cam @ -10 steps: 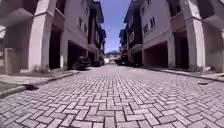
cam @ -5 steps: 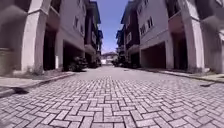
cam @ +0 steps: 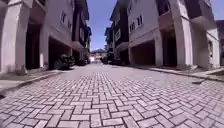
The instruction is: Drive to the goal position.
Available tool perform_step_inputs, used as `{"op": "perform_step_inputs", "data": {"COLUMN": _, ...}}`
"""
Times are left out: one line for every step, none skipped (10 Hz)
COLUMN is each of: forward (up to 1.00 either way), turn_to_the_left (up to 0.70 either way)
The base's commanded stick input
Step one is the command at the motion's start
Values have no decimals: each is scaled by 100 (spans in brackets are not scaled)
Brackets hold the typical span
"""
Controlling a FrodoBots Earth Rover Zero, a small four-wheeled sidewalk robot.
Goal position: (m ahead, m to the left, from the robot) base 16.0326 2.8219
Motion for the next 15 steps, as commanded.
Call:
{"op": "perform_step_inputs", "data": {"forward": 50, "turn_to_the_left": -12}}
{"op": "perform_step_inputs", "data": {"forward": 50, "turn_to_the_left": -28}}
{"op": "perform_step_inputs", "data": {"forward": 50, "turn_to_the_left": -29}}
{"op": "perform_step_inputs", "data": {"forward": 50, "turn_to_the_left": -30}}
{"op": "perform_step_inputs", "data": {"forward": 50, "turn_to_the_left": -31}}
{"op": "perform_step_inputs", "data": {"forward": 50, "turn_to_the_left": -32}}
{"op": "perform_step_inputs", "data": {"forward": 50, "turn_to_the_left": 0}}
{"op": "perform_step_inputs", "data": {"forward": 50, "turn_to_the_left": 0}}
{"op": "perform_step_inputs", "data": {"forward": 50, "turn_to_the_left": 0}}
{"op": "perform_step_inputs", "data": {"forward": 50, "turn_to_the_left": 0}}
{"op": "perform_step_inputs", "data": {"forward": 50, "turn_to_the_left": 0}}
{"op": "perform_step_inputs", "data": {"forward": 50, "turn_to_the_left": 0}}
{"op": "perform_step_inputs", "data": {"forward": 50, "turn_to_the_left": 0}}
{"op": "perform_step_inputs", "data": {"forward": 50, "turn_to_the_left": 0}}
{"op": "perform_step_inputs", "data": {"forward": 50, "turn_to_the_left": 0}}
